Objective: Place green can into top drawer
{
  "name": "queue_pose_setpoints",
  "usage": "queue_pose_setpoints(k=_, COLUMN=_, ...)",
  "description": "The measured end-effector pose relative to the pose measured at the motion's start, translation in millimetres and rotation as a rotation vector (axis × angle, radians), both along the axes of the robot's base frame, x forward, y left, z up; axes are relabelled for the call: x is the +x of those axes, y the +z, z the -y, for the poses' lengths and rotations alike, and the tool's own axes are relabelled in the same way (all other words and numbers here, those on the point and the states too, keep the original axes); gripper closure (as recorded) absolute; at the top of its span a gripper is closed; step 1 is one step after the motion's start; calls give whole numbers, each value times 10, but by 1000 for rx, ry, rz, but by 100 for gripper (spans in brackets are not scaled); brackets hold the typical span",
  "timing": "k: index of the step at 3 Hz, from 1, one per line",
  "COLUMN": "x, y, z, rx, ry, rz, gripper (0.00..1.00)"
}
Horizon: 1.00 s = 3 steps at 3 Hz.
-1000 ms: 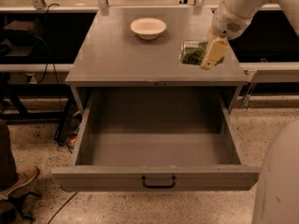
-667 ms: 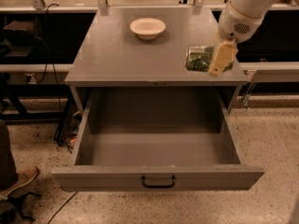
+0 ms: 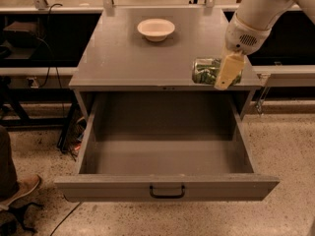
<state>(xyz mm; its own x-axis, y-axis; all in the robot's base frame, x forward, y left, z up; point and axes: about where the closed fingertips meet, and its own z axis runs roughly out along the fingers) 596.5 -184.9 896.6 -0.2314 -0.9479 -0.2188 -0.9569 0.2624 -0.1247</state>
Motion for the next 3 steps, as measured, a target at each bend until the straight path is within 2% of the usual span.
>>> queue_pose_setpoints(k=1, x=-134, y=-240, z=-66, rx=12, ry=-19, rz=-35, gripper=100)
queue_pose_setpoints(k=3, x=-500, y=-1185, z=-462, rx=81, ry=-126, rz=-120, gripper=100)
